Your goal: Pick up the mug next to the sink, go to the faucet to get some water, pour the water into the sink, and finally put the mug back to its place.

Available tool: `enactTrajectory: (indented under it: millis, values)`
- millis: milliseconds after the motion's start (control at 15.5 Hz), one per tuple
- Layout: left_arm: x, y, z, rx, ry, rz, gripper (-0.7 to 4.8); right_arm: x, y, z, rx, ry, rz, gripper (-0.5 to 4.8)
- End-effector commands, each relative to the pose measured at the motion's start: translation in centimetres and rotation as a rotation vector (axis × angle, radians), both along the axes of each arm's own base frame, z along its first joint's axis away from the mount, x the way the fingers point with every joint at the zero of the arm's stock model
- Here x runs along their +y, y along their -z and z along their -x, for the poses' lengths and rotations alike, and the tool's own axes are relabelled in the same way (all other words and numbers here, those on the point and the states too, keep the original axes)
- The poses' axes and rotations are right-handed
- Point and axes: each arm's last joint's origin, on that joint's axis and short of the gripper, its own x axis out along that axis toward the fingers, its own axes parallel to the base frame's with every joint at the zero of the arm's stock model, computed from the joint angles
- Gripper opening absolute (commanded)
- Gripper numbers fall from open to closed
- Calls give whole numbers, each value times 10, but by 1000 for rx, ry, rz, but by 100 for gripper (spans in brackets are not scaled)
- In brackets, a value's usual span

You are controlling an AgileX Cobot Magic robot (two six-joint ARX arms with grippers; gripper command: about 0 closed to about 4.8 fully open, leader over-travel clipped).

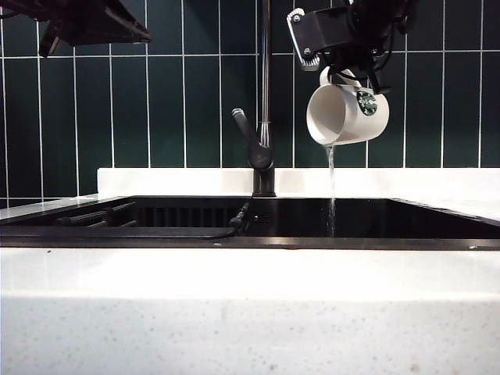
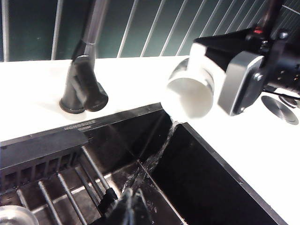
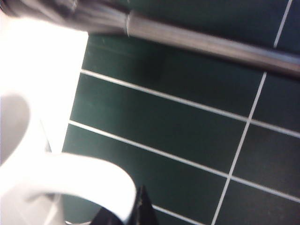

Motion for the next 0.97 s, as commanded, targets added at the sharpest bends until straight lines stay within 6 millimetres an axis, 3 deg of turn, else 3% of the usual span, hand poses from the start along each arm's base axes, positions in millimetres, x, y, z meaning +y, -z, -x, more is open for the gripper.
enactTrajectory:
  millis: [65, 194, 323, 453, 711, 840, 970]
  values:
    - [1, -6, 5, -31, -1, 2, -6, 0, -16, 3, -77, 12, -45, -1]
    - [2, -9, 8, -37, -1, 1, -6, -3, -16, 2, -38, 68, -218, -1]
    - [4, -7, 14, -31, -12, -66, -6, -18, -17, 1, 34, 159, -548, -1]
    - [7, -4, 26, -19, -38, -168, -6, -46, -20, -2, 72, 267, -819, -1]
    - [14, 11, 57, -69, -89, -175, -6, -118, -22, 5, 150, 414, -1265, -1]
    - [17, 24, 72, -88, -114, -171, -6, -144, -15, 14, 148, 458, -1365, -1]
    - [21, 37, 92, -109, -136, -171, -6, -168, 7, 27, 121, 462, -1541, -1]
